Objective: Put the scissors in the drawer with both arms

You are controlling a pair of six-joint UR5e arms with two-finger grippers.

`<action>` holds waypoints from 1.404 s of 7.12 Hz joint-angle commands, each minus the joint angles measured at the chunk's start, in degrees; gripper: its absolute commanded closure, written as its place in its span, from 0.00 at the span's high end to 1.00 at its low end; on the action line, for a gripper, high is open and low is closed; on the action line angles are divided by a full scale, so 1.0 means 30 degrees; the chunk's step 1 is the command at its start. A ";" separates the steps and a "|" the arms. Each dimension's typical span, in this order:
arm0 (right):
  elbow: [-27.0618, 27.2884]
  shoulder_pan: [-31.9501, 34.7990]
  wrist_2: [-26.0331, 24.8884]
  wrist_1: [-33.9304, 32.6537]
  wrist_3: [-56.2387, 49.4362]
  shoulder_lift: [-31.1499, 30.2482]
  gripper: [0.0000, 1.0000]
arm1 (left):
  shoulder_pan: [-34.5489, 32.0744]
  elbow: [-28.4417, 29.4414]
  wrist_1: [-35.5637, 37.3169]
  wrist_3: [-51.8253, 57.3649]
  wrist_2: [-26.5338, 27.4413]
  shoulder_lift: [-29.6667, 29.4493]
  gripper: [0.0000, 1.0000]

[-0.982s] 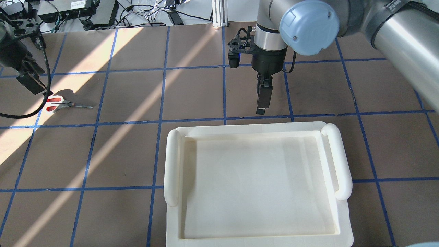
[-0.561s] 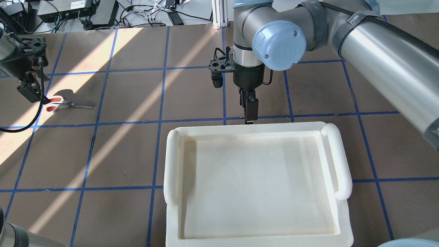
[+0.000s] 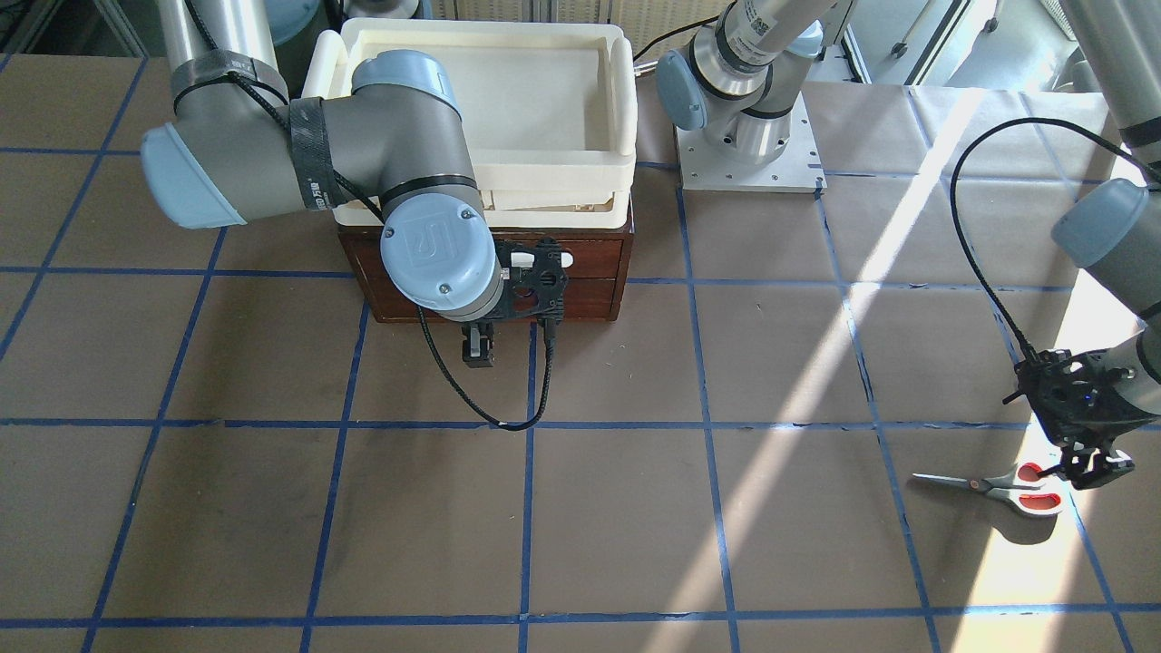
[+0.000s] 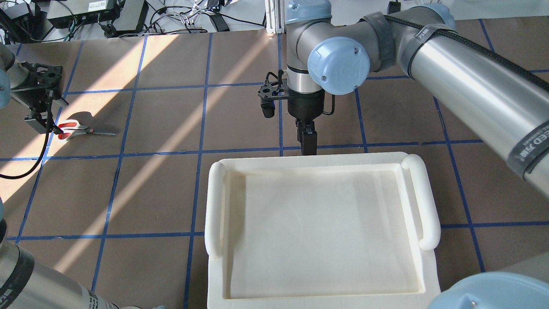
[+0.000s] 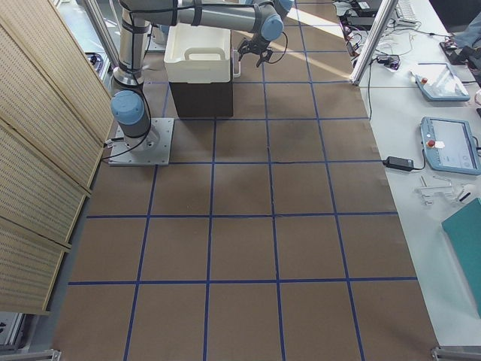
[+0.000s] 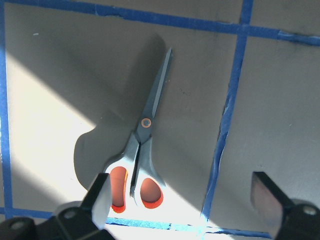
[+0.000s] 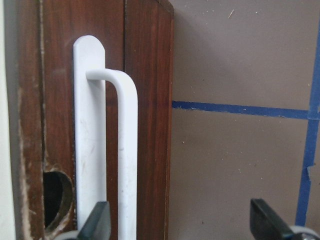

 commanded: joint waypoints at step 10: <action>0.0515 0.0346 -0.0268 -0.0678 0.0380 0.0794 0.85 | 0.0452 0.0131 0.2268 0.3758 -0.0851 -0.3427 0.97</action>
